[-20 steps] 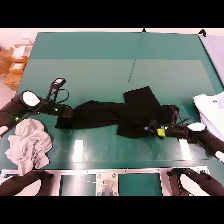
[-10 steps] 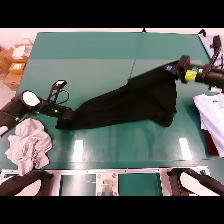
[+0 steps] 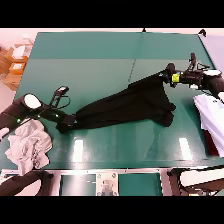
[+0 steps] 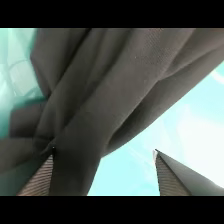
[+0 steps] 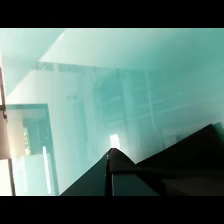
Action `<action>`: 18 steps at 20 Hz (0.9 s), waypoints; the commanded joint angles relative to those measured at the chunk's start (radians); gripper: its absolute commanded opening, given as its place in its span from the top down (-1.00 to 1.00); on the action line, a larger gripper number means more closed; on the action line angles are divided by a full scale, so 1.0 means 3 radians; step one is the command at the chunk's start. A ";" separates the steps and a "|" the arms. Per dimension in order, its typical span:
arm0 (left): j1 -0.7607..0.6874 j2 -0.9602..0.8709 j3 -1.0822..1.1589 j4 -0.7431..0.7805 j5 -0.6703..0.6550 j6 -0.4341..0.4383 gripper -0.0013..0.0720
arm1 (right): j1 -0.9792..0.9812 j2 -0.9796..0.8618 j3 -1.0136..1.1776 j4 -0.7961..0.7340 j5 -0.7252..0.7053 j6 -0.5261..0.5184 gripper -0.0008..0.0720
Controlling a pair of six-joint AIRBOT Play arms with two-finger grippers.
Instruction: Fold the shirts.
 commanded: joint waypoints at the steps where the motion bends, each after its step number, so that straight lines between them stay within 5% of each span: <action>1: 0.0001 -0.0001 0.0421 0.0168 0.0203 0.0001 -1.00 | -0.0009 -0.0137 0.0075 0.0075 0.0118 -0.0151 0.93; 4: 0.0003 -0.0126 0.1003 0.0174 0.0829 0.0039 -0.98 | -0.0006 -0.0137 0.0108 0.0076 0.0240 -0.0151 0.93; 10: -0.0001 -0.1476 0.1695 -0.0291 0.0177 0.0271 -0.99 | 0.0000 -0.0137 0.0107 0.0061 0.0239 -0.0151 0.93; 14: -0.0023 -0.1783 0.1694 -0.0879 -0.0263 0.0590 -0.99 | 0.0000 -0.0137 0.0107 0.0061 0.0238 -0.0151 0.93; 18: -0.0310 -0.1840 0.1691 -0.0874 0.0164 0.0624 -0.99 | 0.0000 -0.0136 0.0116 0.0066 0.0294 -0.0161 0.93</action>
